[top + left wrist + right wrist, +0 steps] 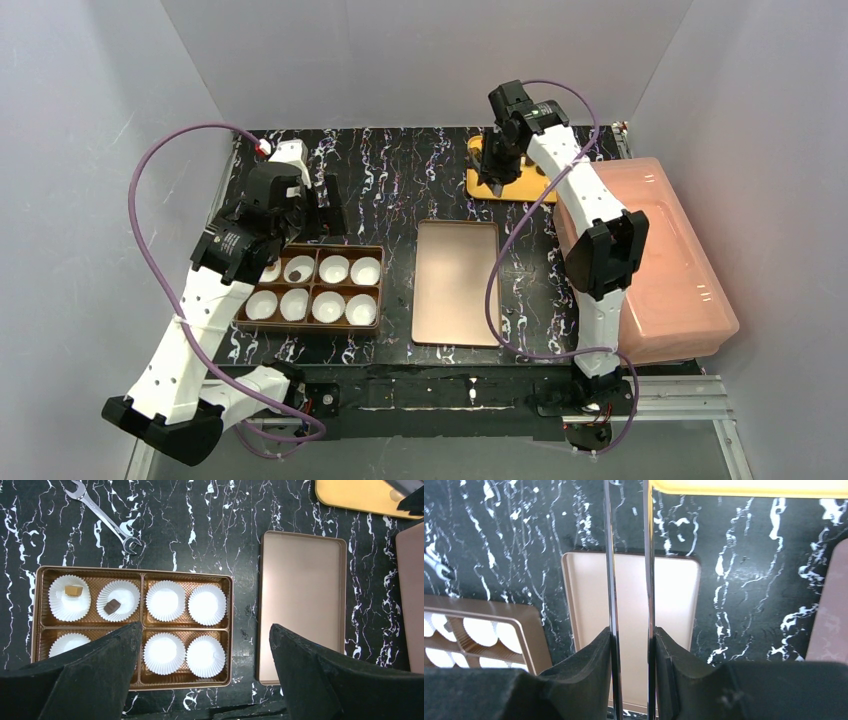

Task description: Pack the chocolate

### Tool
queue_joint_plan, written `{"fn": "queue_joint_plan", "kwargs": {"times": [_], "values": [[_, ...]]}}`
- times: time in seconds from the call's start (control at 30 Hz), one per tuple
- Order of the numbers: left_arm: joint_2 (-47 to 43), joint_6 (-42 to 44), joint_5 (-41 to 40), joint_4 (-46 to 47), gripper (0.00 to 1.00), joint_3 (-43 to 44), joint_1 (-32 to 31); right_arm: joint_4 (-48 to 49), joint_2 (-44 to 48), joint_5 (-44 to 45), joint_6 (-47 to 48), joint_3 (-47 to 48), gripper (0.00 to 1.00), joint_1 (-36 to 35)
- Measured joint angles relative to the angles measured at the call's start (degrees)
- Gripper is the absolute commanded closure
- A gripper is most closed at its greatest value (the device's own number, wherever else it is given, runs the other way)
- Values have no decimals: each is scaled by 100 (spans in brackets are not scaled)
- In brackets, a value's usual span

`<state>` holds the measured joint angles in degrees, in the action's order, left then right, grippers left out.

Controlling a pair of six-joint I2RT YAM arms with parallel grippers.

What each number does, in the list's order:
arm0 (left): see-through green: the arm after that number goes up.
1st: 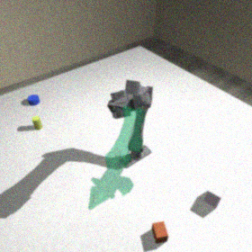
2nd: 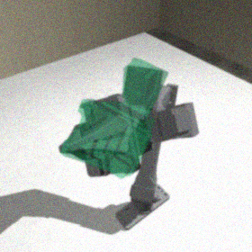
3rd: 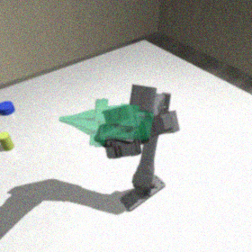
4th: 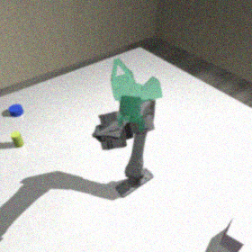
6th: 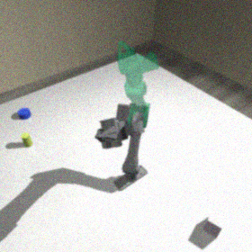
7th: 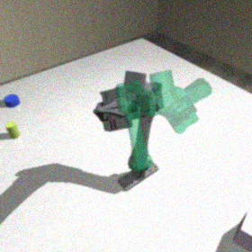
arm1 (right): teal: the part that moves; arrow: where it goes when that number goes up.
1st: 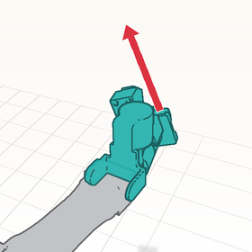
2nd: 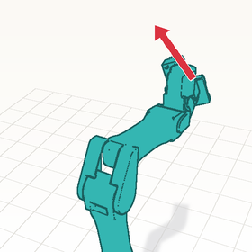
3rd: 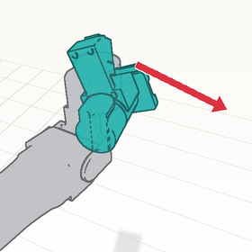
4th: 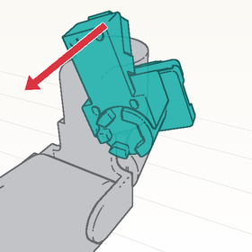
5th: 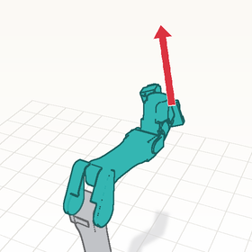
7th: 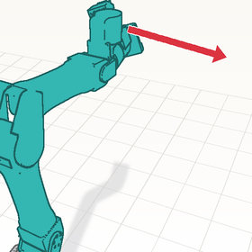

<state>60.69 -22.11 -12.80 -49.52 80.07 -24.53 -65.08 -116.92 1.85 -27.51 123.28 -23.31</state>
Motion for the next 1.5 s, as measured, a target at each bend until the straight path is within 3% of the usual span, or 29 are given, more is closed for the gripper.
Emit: {"fn": "queue_joint_plan", "kwargs": {"times": [0.9,1.5], "values": [[79,-151,-208,-164,1,623,0,48,216,-686,-258,114,69,-2942],[79,-151,-317,-243,0,625,0,85,-496,-741,-262,444,68,-3569]]}}
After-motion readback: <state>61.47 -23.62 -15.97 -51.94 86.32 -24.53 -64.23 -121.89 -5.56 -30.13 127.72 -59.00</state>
